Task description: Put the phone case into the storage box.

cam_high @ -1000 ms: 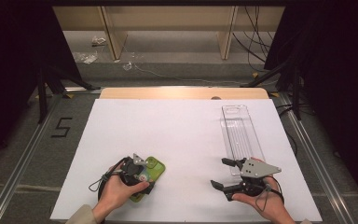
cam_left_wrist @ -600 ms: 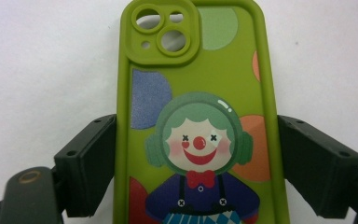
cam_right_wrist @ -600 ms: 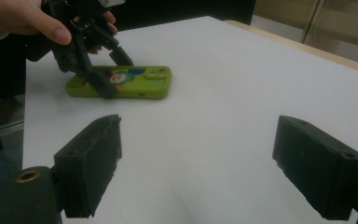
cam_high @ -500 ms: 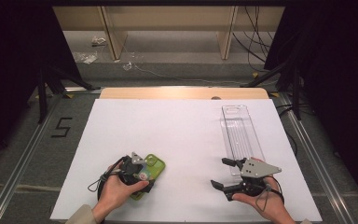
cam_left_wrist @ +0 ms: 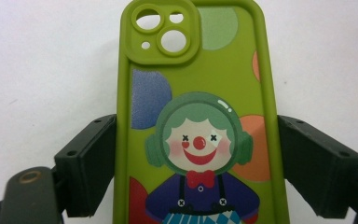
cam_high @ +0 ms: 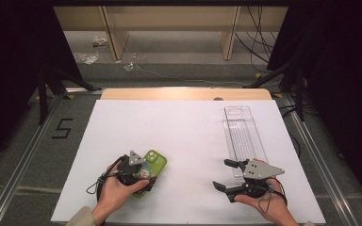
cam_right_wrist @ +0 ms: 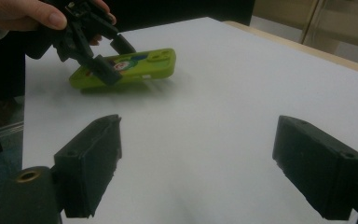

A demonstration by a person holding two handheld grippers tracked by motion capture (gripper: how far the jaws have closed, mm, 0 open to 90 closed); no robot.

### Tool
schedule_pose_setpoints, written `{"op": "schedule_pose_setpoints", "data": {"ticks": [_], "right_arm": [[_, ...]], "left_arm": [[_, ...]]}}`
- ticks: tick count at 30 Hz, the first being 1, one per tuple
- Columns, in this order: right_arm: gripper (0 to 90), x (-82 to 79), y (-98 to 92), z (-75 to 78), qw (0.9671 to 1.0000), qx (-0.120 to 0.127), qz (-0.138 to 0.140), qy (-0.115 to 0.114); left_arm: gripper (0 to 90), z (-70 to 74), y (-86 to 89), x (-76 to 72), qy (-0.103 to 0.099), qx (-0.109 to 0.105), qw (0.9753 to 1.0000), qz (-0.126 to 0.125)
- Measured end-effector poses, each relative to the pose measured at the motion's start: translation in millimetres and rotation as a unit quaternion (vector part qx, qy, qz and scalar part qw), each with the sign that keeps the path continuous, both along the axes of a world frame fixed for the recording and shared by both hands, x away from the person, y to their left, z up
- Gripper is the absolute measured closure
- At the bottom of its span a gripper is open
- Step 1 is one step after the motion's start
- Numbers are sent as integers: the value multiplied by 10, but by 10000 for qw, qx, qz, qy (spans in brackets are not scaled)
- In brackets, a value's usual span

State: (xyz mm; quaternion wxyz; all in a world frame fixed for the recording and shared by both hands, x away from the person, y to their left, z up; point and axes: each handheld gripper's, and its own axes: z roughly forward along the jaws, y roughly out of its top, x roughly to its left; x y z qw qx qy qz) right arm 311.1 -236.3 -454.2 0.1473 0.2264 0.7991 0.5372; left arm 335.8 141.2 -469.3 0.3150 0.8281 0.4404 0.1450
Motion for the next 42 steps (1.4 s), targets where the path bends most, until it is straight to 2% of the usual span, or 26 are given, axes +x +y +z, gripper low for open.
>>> {"op": "schedule_pose_setpoints", "data": {"ticks": [10,17,27,42], "right_arm": [[166,22,42,22,10000,42,-23,-24],[167,48,102,54,9999,131,-33,-19],[172,163,272,114,9996,269,-113,6],[176,335,526,148,9991,381,-90,155]], "left_arm": [[162,48,1,-27,-212,-66,9997,-65],[162,86,-20,-53,-416,-194,9989,-95],[162,126,-55,-89,-645,-336,9972,-185],[162,166,-168,-162,-855,-427,9946,-405]]}}
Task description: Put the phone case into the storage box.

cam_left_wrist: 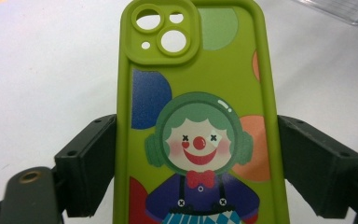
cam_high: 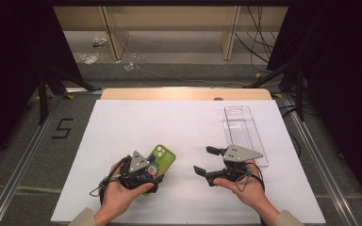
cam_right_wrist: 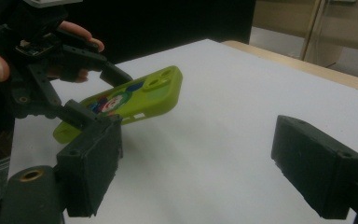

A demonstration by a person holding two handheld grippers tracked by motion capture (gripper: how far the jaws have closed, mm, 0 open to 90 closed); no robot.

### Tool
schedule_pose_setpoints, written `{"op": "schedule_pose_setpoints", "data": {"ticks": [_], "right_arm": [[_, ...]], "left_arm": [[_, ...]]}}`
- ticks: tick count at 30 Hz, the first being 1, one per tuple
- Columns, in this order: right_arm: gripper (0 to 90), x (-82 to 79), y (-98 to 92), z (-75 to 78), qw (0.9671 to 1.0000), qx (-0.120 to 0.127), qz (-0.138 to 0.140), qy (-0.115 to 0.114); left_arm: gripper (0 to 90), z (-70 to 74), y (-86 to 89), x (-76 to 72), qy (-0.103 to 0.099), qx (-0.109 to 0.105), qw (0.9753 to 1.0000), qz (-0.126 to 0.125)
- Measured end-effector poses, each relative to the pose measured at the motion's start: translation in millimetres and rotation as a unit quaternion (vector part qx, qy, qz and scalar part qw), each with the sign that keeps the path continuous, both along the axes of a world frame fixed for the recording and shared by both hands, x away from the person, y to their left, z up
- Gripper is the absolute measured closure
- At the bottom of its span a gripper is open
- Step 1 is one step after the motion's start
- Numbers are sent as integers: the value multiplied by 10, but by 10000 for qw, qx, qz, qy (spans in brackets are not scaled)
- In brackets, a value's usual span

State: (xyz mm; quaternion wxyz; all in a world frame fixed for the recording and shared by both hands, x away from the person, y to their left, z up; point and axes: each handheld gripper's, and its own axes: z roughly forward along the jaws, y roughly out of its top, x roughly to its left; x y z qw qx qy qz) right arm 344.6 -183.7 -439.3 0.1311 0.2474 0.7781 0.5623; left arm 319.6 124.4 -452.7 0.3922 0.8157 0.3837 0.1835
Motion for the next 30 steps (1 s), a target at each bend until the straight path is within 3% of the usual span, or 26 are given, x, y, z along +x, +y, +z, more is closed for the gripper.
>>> {"op": "schedule_pose_setpoints", "data": {"ticks": [30], "right_arm": [[201,315,366,-20,9993,118,-15,368]], "left_arm": [[162,-4,-331,-104,-98,-24,9991,-408]]}}
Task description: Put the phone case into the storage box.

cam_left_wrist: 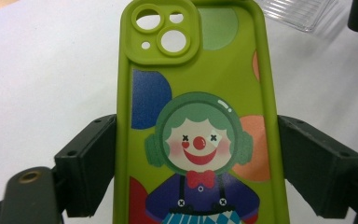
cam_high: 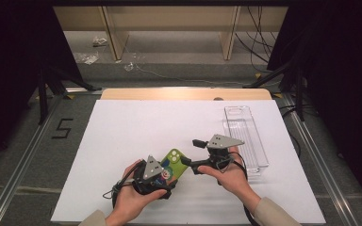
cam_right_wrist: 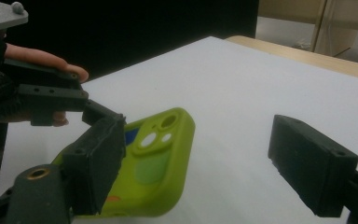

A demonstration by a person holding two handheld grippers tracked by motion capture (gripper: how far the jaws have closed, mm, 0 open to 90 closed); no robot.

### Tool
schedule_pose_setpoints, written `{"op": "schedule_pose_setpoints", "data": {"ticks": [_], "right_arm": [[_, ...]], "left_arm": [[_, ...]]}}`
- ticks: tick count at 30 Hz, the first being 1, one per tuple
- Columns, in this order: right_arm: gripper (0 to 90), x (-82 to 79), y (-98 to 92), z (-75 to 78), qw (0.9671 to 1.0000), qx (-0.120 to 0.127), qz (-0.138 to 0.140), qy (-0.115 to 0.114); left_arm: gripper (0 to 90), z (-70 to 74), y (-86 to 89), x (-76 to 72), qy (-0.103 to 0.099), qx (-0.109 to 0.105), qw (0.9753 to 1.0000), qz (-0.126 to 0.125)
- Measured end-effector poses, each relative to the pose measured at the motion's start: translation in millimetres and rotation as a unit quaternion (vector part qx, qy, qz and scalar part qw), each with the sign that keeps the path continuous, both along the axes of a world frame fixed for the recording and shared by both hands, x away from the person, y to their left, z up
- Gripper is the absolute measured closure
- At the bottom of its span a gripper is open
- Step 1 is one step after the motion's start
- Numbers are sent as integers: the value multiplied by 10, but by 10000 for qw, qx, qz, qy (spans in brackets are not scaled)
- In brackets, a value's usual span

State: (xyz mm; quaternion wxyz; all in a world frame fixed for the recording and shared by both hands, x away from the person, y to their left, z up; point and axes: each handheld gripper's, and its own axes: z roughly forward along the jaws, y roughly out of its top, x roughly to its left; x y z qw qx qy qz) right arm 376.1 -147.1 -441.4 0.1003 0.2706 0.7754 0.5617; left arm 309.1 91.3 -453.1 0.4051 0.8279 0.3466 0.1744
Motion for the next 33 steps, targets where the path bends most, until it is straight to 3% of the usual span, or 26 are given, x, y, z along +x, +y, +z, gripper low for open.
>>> {"op": "schedule_pose_setpoints", "data": {"ticks": [14,33], "right_arm": [[219,54,45,-3,10000,36,-13,82],[275,109,111,-75,9994,-34,28,356]], "left_arm": [[162,-2,-78,-11,-44,-20,10000,-59],[162,-19,-156,-5,-82,-26,9999,-120]]}}
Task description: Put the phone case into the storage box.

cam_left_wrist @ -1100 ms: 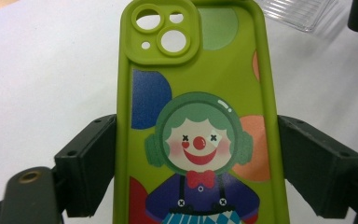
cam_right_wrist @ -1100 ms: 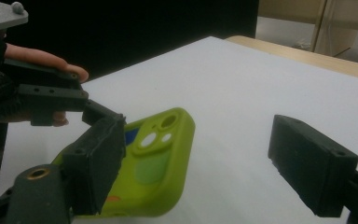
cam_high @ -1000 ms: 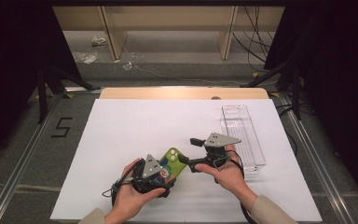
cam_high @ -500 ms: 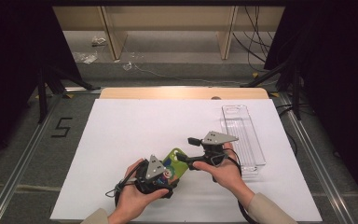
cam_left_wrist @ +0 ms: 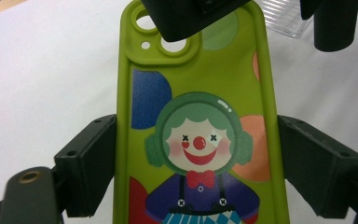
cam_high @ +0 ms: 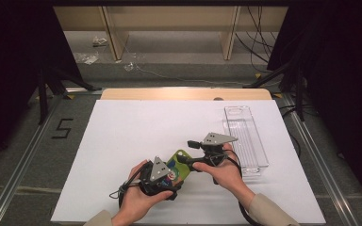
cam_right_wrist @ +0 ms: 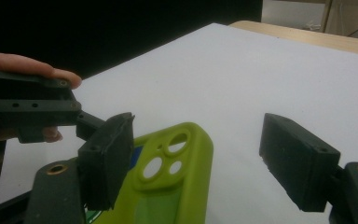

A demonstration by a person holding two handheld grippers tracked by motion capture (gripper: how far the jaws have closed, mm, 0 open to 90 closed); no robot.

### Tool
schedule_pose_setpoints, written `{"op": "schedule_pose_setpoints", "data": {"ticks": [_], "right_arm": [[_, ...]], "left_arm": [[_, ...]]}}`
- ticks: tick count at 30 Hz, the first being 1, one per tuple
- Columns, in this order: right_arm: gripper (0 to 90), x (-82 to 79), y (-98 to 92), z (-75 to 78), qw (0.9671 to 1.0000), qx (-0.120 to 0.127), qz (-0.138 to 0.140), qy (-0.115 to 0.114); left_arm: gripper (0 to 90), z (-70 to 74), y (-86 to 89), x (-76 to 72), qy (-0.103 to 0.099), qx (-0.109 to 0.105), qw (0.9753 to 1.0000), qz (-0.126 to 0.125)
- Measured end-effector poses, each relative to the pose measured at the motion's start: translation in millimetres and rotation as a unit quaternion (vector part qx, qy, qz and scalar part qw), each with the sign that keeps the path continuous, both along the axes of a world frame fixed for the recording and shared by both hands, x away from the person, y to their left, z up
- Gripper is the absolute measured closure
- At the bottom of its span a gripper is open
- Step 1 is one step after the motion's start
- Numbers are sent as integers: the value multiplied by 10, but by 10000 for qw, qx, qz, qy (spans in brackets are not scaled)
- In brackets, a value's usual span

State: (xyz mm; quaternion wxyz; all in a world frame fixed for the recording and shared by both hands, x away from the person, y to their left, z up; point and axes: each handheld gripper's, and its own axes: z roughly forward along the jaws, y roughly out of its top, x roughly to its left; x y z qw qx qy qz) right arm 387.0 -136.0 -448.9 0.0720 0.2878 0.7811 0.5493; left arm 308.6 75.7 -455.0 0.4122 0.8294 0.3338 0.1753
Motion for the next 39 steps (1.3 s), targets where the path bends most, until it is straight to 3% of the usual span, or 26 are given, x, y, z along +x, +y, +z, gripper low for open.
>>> {"op": "schedule_pose_setpoints", "data": {"ticks": [26,39], "right_arm": [[318,23,-63,15,9999,59,-137,80],[481,32,-119,49,9994,237,-193,185]], "left_arm": [[160,27,-161,58,-344,-156,9992,-161],[160,32,-180,75,-422,-192,9988,-178]]}}
